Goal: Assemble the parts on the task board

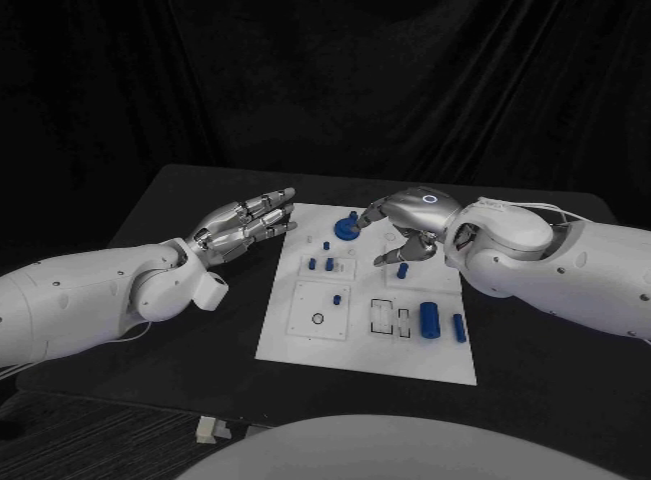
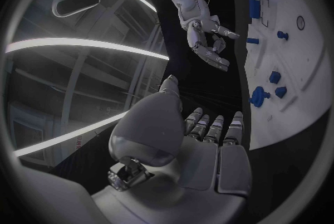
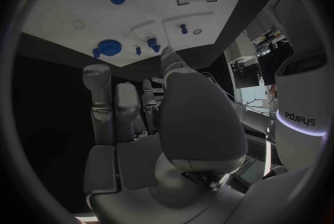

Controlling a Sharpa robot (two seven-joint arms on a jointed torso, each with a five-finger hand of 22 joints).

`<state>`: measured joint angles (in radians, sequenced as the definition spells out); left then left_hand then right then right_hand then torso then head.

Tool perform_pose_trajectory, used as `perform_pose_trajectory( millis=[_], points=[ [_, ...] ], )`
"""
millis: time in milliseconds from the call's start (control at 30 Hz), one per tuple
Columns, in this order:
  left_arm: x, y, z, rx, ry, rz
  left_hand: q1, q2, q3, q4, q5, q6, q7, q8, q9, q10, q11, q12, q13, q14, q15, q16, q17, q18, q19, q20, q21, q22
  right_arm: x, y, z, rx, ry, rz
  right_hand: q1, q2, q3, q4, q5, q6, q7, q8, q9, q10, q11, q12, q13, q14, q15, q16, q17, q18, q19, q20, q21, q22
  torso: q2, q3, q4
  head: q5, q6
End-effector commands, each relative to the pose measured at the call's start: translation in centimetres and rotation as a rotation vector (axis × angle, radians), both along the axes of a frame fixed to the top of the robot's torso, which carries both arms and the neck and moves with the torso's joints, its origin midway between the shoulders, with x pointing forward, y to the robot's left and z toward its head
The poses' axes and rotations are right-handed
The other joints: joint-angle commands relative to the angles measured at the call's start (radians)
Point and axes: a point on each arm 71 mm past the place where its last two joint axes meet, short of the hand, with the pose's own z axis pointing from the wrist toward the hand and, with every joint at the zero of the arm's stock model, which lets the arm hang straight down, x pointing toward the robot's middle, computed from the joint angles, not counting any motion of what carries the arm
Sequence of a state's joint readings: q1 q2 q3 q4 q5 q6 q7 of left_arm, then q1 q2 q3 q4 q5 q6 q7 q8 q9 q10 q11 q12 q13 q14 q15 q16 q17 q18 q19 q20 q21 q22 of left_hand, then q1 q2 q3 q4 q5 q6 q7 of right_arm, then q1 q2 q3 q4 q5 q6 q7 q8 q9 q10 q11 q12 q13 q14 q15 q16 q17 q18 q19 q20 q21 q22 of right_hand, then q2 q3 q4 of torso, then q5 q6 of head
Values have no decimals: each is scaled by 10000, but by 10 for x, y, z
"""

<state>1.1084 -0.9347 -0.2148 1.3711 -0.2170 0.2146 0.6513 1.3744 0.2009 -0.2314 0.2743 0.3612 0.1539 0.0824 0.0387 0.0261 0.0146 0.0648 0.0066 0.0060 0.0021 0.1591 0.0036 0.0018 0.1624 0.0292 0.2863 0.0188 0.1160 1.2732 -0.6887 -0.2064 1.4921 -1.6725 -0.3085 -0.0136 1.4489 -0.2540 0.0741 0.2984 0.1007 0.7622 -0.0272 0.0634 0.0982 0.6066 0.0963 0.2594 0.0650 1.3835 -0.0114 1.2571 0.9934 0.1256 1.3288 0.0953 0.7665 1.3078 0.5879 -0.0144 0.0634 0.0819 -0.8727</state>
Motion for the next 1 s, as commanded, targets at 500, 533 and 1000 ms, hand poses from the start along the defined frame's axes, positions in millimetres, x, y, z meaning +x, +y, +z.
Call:
perform_pose_trajectory(
  millis=[500,533,1000],
  points=[
    [-1,0,2,-296,-249,104,66,56,-61,-73,28,-183,-243,6,-19,-20,-111,12,-7,-16,88,-33,-15,143,19,29,34,-110,14,-35,-22,-811,964,-1353,-632,27,-111,-5,172,853,512,238,-51,680,181,443,28,32,132,103,107,59,94,95,255,869,13,4,-8,-88,1],
    [-1,0,2,-293,-242,103,66,56,-61,-73,28,-183,-245,7,-19,-20,-110,13,-7,-16,87,-33,-15,143,18,29,33,-112,14,-36,-24,-821,1004,-1339,-621,48,-91,-6,180,898,587,256,-44,710,172,452,23,14,132,82,67,65,83,98,221,863,14,6,-10,-76,1],
    [-1,1,0,-237,-56,4,86,86,-57,-96,56,-53,-128,68,7,-16,-84,17,-4,-17,81,-33,-16,138,14,32,28,-122,10,-35,-43,-1014,1473,-1076,-603,444,212,-52,231,1102,773,323,20,1527,88,835,87,28,80,127,105,60,131,70,269,888,16,5,10,-87,1]
  ],
)
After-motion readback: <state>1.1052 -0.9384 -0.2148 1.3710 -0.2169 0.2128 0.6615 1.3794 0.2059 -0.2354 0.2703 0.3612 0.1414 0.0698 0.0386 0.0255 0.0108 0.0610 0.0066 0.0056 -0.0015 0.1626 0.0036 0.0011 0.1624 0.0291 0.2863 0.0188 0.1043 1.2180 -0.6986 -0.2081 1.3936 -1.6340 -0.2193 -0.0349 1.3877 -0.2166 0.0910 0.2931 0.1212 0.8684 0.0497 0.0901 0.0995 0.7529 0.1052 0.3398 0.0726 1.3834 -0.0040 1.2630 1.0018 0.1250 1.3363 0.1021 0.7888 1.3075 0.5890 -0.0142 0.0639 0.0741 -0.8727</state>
